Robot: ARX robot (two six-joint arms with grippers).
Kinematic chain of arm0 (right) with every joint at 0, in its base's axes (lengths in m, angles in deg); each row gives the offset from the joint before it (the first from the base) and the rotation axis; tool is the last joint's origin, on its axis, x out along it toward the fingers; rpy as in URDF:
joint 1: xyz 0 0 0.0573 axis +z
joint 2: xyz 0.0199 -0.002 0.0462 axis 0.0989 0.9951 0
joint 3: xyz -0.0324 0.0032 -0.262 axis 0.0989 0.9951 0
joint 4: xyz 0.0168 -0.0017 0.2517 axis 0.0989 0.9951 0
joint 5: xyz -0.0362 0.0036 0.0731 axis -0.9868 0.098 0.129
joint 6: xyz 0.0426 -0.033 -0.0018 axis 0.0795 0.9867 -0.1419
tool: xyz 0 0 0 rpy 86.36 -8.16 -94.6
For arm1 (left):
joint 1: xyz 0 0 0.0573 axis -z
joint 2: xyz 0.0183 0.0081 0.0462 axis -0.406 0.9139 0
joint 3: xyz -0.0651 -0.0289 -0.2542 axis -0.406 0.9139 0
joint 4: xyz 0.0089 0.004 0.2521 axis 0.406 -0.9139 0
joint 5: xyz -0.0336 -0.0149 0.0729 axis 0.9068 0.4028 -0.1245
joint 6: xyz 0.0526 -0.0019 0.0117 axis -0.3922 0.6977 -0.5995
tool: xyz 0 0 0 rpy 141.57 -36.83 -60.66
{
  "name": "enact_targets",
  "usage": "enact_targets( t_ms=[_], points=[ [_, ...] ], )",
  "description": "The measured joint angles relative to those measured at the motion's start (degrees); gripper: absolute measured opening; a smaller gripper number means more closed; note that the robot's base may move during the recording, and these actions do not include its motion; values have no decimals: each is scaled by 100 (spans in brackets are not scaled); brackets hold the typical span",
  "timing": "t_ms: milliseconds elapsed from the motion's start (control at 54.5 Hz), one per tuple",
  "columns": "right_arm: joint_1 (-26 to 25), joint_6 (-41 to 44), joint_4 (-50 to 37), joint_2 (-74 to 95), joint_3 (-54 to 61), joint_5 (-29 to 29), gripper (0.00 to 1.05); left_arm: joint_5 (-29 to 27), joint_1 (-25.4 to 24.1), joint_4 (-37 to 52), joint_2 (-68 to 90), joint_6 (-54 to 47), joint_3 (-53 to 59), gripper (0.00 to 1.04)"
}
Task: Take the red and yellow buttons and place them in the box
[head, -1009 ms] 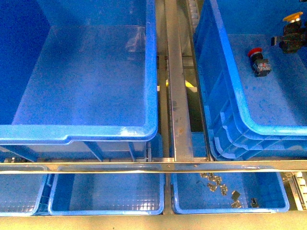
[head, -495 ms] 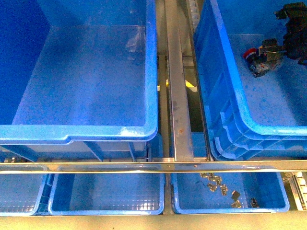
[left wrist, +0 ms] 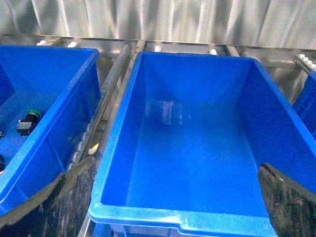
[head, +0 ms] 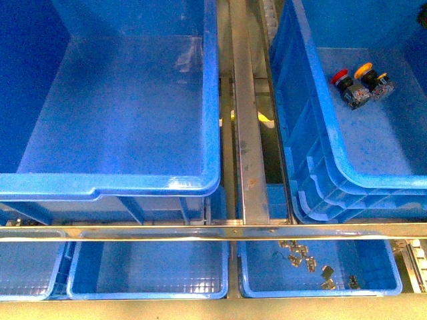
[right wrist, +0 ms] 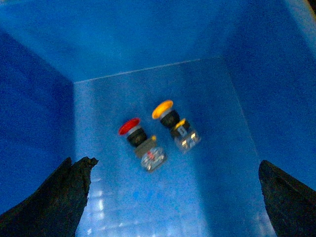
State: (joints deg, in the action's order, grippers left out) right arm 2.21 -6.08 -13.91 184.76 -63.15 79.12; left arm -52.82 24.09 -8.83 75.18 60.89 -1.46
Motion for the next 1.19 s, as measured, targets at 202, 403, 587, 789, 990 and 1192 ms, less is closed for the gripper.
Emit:
enact_targets(
  t_ms=[202, 403, 587, 789, 990, 1192],
  points=[
    [155, -2203, 671, -2041, 1985, -1786, 99, 0, 0, 0, 0, 0, 0, 97],
    [-59, -1558, -1939, -1755, 2903, -133, 83, -4, 0, 0, 0, 2, 0, 97],
    [4, 402, -4118, -2159, 3884, 614, 53, 0, 0, 0, 0, 2, 0, 97],
    [339, 852, -3777, -3038, 4433, 306, 18, 0, 0, 0, 0, 0, 0, 97],
    [337, 946, -3246, -3952, 4769, 267, 4, 0, 0, 0, 0, 0, 0, 97],
    [337, 957, -2535, -4905, 5012, 267, 4, 0, 0, 0, 0, 0, 0, 97]
  ],
)
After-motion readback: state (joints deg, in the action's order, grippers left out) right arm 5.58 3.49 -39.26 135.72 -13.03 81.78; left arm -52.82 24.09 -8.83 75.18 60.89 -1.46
